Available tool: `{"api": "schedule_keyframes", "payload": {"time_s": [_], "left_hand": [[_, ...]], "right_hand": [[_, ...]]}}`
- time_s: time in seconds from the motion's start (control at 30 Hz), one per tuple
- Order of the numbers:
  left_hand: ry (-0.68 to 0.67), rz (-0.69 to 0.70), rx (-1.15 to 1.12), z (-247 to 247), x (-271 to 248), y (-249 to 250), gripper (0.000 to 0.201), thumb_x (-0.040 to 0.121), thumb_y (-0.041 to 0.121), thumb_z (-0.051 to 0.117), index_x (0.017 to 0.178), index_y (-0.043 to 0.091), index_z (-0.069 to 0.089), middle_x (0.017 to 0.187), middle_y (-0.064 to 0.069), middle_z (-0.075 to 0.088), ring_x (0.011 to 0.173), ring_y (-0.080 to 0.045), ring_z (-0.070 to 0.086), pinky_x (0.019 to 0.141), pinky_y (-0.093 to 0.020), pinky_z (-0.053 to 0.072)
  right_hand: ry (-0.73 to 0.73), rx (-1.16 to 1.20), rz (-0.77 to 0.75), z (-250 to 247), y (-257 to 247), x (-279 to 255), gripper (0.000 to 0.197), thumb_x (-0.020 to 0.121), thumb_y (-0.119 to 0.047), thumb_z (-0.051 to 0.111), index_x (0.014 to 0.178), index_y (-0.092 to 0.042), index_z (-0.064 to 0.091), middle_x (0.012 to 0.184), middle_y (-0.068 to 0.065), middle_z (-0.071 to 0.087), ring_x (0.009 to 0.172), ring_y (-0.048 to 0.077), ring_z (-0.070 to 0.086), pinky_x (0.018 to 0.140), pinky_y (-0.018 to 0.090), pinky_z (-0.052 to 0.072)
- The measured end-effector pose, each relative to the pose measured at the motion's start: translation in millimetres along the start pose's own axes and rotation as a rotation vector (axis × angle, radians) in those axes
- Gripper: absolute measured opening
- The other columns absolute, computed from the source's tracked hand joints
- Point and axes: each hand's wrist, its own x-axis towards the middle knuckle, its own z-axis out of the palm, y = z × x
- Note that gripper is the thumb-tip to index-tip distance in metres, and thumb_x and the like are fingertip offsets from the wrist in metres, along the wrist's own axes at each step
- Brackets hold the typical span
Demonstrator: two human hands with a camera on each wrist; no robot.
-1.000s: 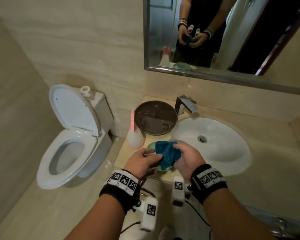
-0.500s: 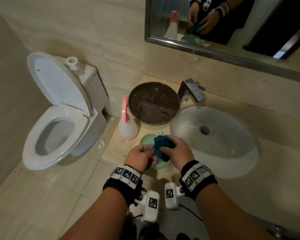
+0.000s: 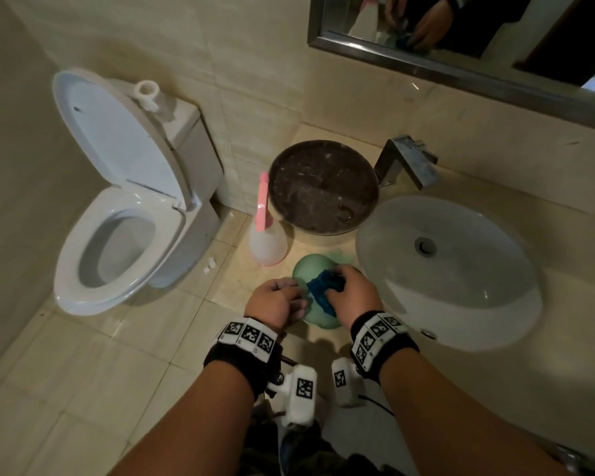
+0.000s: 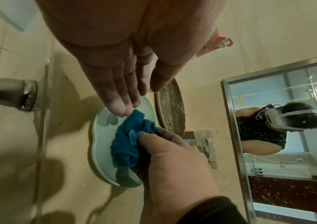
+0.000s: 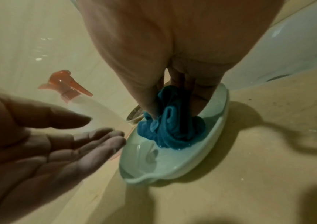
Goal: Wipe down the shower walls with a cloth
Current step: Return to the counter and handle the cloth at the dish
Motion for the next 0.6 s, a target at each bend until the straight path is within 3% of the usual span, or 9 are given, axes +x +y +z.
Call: {"api": "schedule_keyframes", "payload": {"time_s": [0.2, 0.37, 0.5, 0.6], "left_hand": [[-0.011, -0.013, 0.006, -4, 6, -1, 0.011, 0.100, -0.003, 0.059, 0.108, 0.004, 0.061, 0.084, -0.013, 0.070, 0.058, -0.019, 0.067, 0.052, -0.026, 0.056], [-0.027, -0.017, 0.020, -9, 11, 0, 0.020, 0.098, -0.004, 0.061, 0.117, 0.001, 0.061, 0.082, -0.014, 0.069, 0.060, -0.019, 0.067, 0.054, -0.026, 0.055], [-0.066, -0.033, 0.029, -3, 9, 10, 0.016, 0.097, -0.007, 0.062, 0.106, 0.006, 0.060, 0.074, -0.013, 0.067, 0.055, -0.018, 0.067, 0.050, -0.025, 0.055], [-0.135, -0.036, 0.056, 11, 1, 22, 0.023, 0.097, -0.007, 0.063, 0.116, 0.004, 0.058, 0.080, -0.016, 0.064, 0.059, -0.021, 0.063, 0.050, -0.026, 0.053]], "right_hand": [[0.039, -0.198, -0.041, 15, 6, 4, 0.042, 0.095, -0.019, 0.066, 0.137, -0.021, 0.062, 0.140, 0.009, 0.054, 0.126, 0.030, 0.055, 0.110, 0.039, 0.045], [0.027, -0.158, -0.041, 11, 5, 7, 0.036, 0.095, -0.017, 0.065, 0.131, -0.022, 0.066, 0.134, 0.006, 0.059, 0.121, 0.027, 0.059, 0.106, 0.036, 0.048], [0.058, 0.240, 0.046, -5, 2, 3, 0.025, 0.089, -0.011, 0.072, 0.107, -0.028, 0.073, 0.109, -0.002, 0.072, 0.101, 0.019, 0.069, 0.091, 0.031, 0.055], [0.027, 0.706, 0.187, -24, -6, 0, 0.027, 0.088, 0.006, 0.070, 0.096, -0.020, 0.071, 0.104, 0.012, 0.072, 0.087, 0.027, 0.072, 0.076, 0.039, 0.062]]}}
